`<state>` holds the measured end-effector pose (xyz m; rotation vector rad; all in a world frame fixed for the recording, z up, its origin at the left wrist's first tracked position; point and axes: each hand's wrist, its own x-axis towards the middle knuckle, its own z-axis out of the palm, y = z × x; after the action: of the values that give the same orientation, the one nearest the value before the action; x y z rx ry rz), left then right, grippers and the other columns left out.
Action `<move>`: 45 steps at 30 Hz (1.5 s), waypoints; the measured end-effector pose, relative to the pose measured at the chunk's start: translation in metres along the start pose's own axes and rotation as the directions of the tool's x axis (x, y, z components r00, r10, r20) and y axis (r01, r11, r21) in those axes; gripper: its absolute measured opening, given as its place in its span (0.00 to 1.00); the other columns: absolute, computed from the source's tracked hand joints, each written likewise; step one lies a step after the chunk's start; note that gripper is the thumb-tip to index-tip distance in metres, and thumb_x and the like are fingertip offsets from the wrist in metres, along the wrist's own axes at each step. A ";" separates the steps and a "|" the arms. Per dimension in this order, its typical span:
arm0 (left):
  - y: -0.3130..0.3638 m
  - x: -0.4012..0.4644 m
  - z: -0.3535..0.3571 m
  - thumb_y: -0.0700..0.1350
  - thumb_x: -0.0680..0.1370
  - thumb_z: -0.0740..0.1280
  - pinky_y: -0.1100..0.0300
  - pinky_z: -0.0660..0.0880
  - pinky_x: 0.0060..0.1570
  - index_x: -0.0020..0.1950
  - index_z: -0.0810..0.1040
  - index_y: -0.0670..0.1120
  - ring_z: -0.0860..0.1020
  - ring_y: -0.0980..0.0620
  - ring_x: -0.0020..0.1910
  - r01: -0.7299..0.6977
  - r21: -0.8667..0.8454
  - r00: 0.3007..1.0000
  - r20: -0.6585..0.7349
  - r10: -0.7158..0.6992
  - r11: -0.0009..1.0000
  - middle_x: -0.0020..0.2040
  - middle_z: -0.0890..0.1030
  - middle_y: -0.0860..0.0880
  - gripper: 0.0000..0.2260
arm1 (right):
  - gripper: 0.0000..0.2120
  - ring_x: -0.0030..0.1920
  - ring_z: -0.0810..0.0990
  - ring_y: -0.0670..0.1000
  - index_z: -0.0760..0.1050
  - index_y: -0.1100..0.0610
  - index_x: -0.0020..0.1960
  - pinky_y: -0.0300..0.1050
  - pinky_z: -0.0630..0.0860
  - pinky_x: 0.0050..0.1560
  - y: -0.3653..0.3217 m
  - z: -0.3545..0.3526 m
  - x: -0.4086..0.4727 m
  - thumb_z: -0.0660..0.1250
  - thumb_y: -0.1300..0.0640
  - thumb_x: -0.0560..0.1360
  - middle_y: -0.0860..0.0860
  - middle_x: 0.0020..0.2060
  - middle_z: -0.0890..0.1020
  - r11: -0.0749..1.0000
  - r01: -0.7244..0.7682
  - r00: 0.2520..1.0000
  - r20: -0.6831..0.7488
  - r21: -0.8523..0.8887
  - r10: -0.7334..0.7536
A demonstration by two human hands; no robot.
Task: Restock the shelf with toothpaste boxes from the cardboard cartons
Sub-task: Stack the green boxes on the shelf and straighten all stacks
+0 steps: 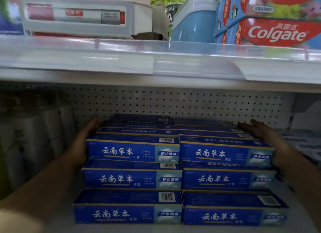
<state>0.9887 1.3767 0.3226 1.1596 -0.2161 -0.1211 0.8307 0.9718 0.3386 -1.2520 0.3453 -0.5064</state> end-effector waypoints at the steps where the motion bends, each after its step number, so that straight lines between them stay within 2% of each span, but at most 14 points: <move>1: 0.002 -0.006 0.005 0.57 0.79 0.56 0.61 0.76 0.27 0.47 0.75 0.50 0.80 0.54 0.24 0.016 0.005 1.000 -0.002 -0.016 1.000 0.28 0.82 0.49 0.14 | 0.41 0.63 0.73 0.57 0.65 0.50 0.72 0.52 0.73 0.57 -0.003 0.002 -0.002 0.70 0.37 0.63 0.48 0.69 0.69 1.000 0.016 0.994 0.108 -0.002 -0.016; 3: 0.004 -0.016 0.007 0.56 0.80 0.56 0.56 0.75 0.34 0.48 0.76 0.49 0.81 0.53 0.26 0.026 0.050 0.999 0.027 -0.028 0.998 0.30 0.83 0.49 0.14 | 0.46 0.52 0.82 0.57 0.70 0.50 0.69 0.51 0.81 0.40 0.000 -0.001 -0.004 0.75 0.36 0.53 0.49 0.61 0.78 0.995 0.007 0.988 0.152 -0.095 0.007; 5: 0.005 -0.025 0.005 0.54 0.80 0.57 0.60 0.77 0.29 0.47 0.77 0.48 0.81 0.53 0.27 0.038 0.084 0.998 0.044 -0.042 0.996 0.31 0.83 0.49 0.14 | 0.47 0.44 0.84 0.55 0.75 0.51 0.63 0.49 0.80 0.33 0.002 -0.004 -0.017 0.76 0.35 0.46 0.50 0.54 0.82 0.992 0.061 0.982 0.186 -0.112 -0.040; 9: 0.008 -0.040 0.001 0.49 0.76 0.64 0.59 0.80 0.30 0.55 0.75 0.48 0.83 0.52 0.35 0.062 0.211 0.993 0.088 -0.082 0.976 0.44 0.83 0.45 0.10 | 0.29 0.40 0.85 0.52 0.76 0.53 0.58 0.46 0.81 0.31 -0.001 -0.007 -0.034 0.68 0.43 0.60 0.50 0.52 0.83 0.987 0.114 0.957 0.278 -0.115 -0.078; 12: 0.006 -0.044 0.000 0.46 0.64 0.72 0.52 0.80 0.40 0.61 0.74 0.55 0.82 0.45 0.45 -0.016 0.322 0.998 0.060 -0.004 0.947 0.54 0.81 0.45 0.26 | 0.39 0.48 0.82 0.54 0.72 0.53 0.64 0.46 0.82 0.38 0.003 -0.006 -0.044 0.78 0.47 0.55 0.54 0.58 0.80 0.947 0.176 0.954 0.285 -0.269 -0.096; 14: 0.006 -0.047 0.003 0.44 0.63 0.74 0.50 0.79 0.44 0.55 0.76 0.57 0.80 0.43 0.49 -0.069 0.412 0.997 0.047 0.055 0.908 0.56 0.79 0.45 0.23 | 0.49 0.55 0.79 0.56 0.75 0.47 0.59 0.52 0.82 0.46 0.007 -0.005 -0.045 0.81 0.37 0.39 0.51 0.60 0.77 0.898 0.216 0.963 0.236 -0.383 -0.131; 16: 0.006 -0.048 0.005 0.40 0.67 0.74 0.52 0.79 0.43 0.51 0.76 0.57 0.80 0.44 0.49 -0.102 0.450 0.995 0.044 0.092 0.887 0.56 0.78 0.46 0.18 | 0.44 0.62 0.75 0.58 0.77 0.40 0.52 0.61 0.75 0.58 0.009 -0.007 -0.041 0.78 0.31 0.36 0.51 0.65 0.74 0.873 0.249 0.960 0.229 -0.420 -0.163; 21: 0.008 -0.052 0.009 0.41 0.69 0.74 0.56 0.76 0.43 0.51 0.75 0.55 0.78 0.49 0.47 -0.176 0.604 0.981 0.038 0.192 0.777 0.56 0.77 0.47 0.16 | 0.47 0.61 0.75 0.56 0.74 0.43 0.58 0.54 0.72 0.60 0.007 0.002 -0.052 0.77 0.29 0.41 0.51 0.64 0.74 0.844 0.294 0.954 0.187 -0.449 -0.233; 24: 0.008 -0.057 0.018 0.47 0.66 0.77 0.60 0.72 0.50 0.59 0.74 0.51 0.73 0.55 0.53 -0.276 0.793 0.922 0.059 0.382 0.544 0.54 0.74 0.53 0.24 | 0.34 0.65 0.70 0.55 0.66 0.52 0.70 0.47 0.67 0.57 0.005 0.010 -0.053 0.72 0.44 0.67 0.52 0.68 0.70 0.808 0.349 0.936 0.125 -0.475 -0.330; 28: 0.007 -0.055 0.032 0.54 0.61 0.79 0.55 0.73 0.56 0.61 0.76 0.47 0.74 0.50 0.57 -0.347 0.905 0.836 0.181 0.518 0.244 0.58 0.75 0.48 0.31 | 0.18 0.51 0.77 0.53 0.74 0.56 0.56 0.45 0.70 0.51 0.011 0.023 -0.049 0.74 0.56 0.69 0.56 0.58 0.76 0.772 0.314 0.942 0.078 -0.552 -0.327; 32: -0.002 -0.051 0.041 0.54 0.63 0.78 0.53 0.73 0.56 0.63 0.73 0.46 0.73 0.47 0.59 -0.293 0.930 0.870 0.162 0.466 0.223 0.61 0.75 0.46 0.32 | 0.21 0.47 0.80 0.53 0.74 0.57 0.51 0.47 0.75 0.50 0.019 0.027 -0.044 0.79 0.55 0.62 0.54 0.50 0.79 0.746 0.287 0.935 0.008 -0.601 -0.354; 38: -0.008 -0.050 0.041 0.58 0.65 0.76 0.48 0.74 0.57 0.63 0.73 0.47 0.73 0.46 0.59 -0.242 0.953 0.869 0.129 0.477 0.184 0.61 0.75 0.46 0.31 | 0.28 0.53 0.76 0.54 0.73 0.57 0.58 0.45 0.73 0.51 0.018 0.028 -0.046 0.77 0.48 0.64 0.54 0.55 0.76 0.701 0.250 0.934 -0.023 -0.668 -0.356; 41: -0.010 -0.057 0.040 0.62 0.63 0.74 0.38 0.68 0.61 0.65 0.70 0.48 0.67 0.44 0.65 -0.272 0.954 0.839 0.173 0.515 0.123 0.66 0.70 0.46 0.35 | 0.39 0.68 0.65 0.57 0.66 0.57 0.68 0.54 0.69 0.64 0.021 0.028 -0.060 0.73 0.40 0.64 0.55 0.68 0.66 0.657 0.251 0.915 -0.048 -0.711 -0.401; 45: -0.012 -0.082 0.040 0.73 0.58 0.67 0.35 0.59 0.66 0.71 0.63 0.53 0.51 0.47 0.72 -0.299 0.954 0.838 0.257 0.480 0.010 0.75 0.56 0.49 0.46 | 0.43 0.74 0.51 0.52 0.56 0.55 0.75 0.52 0.60 0.69 0.028 0.023 -0.082 0.74 0.45 0.67 0.53 0.74 0.55 0.607 0.258 0.907 -0.029 -0.751 -0.421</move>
<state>0.9000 1.3528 0.3182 2.4409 -0.5463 0.7935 0.7781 1.0408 0.3163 -2.0996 0.5154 -0.8861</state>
